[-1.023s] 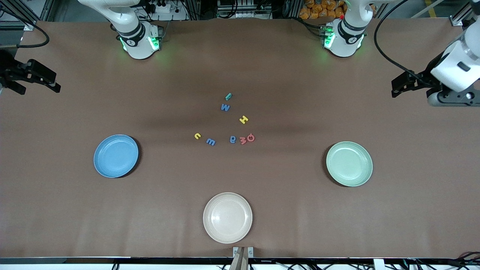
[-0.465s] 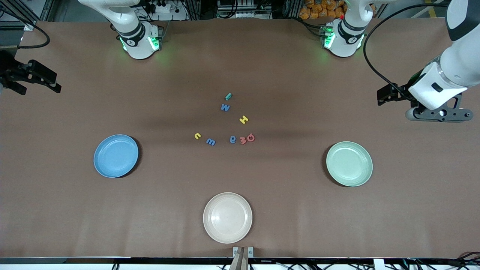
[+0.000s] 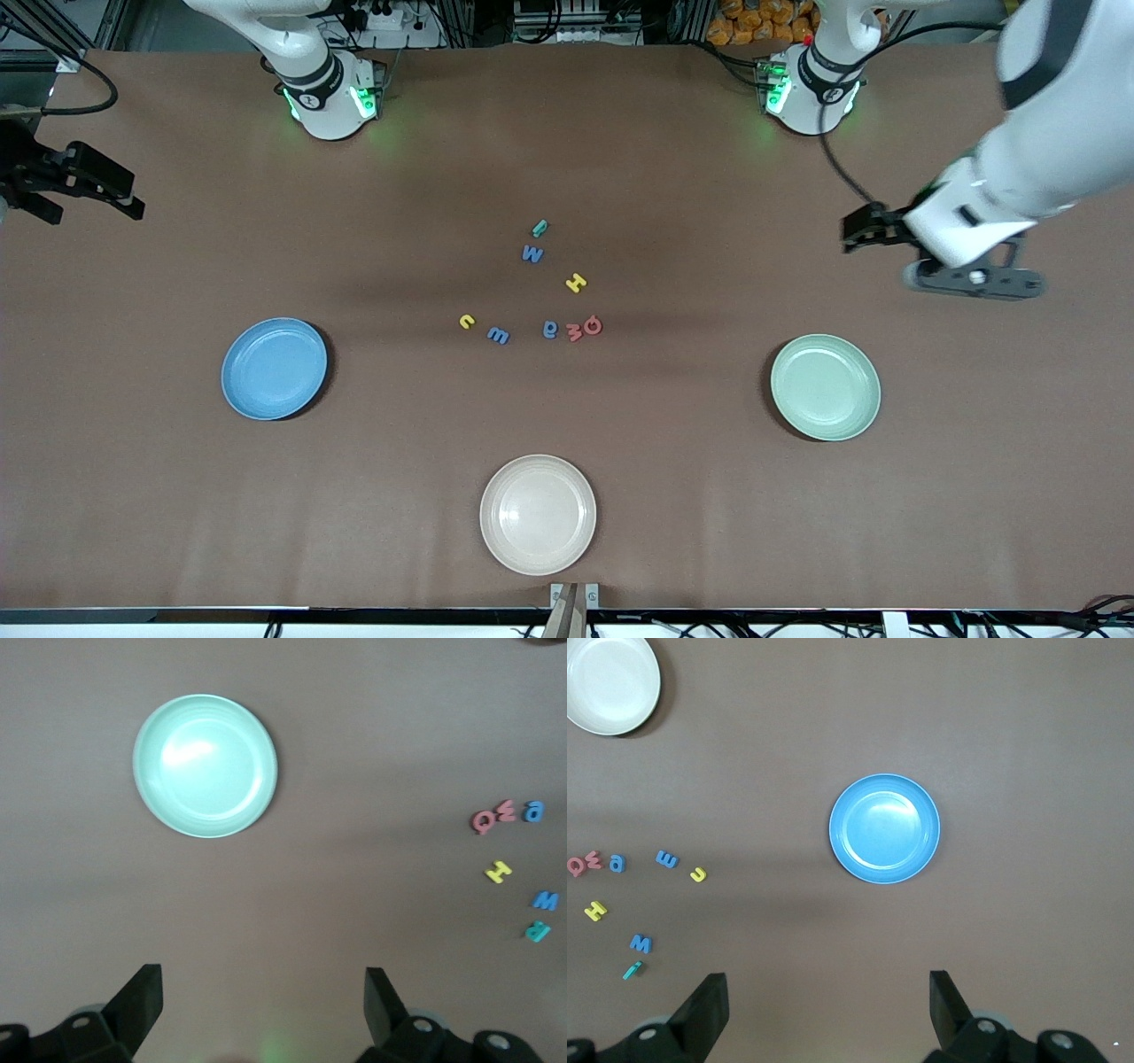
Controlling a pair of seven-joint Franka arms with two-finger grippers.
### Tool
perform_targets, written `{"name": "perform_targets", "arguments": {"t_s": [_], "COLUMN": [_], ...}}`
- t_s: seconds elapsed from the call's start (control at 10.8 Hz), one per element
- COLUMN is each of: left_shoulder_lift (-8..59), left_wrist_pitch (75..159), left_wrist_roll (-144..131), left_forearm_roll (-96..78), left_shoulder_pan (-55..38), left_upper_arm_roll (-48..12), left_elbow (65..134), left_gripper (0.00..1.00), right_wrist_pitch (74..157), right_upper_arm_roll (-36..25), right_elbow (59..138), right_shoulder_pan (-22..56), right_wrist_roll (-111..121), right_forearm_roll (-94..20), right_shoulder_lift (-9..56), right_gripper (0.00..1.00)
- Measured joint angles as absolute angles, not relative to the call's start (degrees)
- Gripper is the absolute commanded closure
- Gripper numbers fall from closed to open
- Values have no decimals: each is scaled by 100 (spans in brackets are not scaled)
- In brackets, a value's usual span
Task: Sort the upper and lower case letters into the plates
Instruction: 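Move both grippers out from rest toward the foam letters, then lower the left gripper to the yellow H while the right gripper reaches the u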
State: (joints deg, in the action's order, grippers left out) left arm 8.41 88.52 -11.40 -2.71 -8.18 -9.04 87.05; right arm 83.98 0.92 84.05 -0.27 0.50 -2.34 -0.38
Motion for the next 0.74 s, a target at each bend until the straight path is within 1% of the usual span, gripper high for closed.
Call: {"name": "perform_targets", "arguments": {"t_s": [0.37, 0.56, 0.74], "left_shoulder_lift": [1118, 1289, 1656], "left_wrist_pitch": [9161, 9459, 9879], "left_wrist_roll": [-1986, -2381, -2615], "left_forearm_roll": [-272, -272, -272], "left_shoulder_pan": [-1412, -1686, -2099], "left_upper_arm_roll": [-946, -951, -955], "left_elbow": [8702, 8705, 8714], "left_gripper": [0, 0, 0], "right_wrist_pitch": [8403, 8414, 8584], "right_upper_arm_roll": [91, 93, 103], "right_elbow": [8478, 8523, 8636], "right_shoulder_pan": [-28, -27, -15], "right_wrist_roll": [50, 50, -21], "right_forearm_roll": [-233, -233, -233], "right_shoulder_lift": [-36, -32, 0], "right_gripper": [0, 0, 0]}}
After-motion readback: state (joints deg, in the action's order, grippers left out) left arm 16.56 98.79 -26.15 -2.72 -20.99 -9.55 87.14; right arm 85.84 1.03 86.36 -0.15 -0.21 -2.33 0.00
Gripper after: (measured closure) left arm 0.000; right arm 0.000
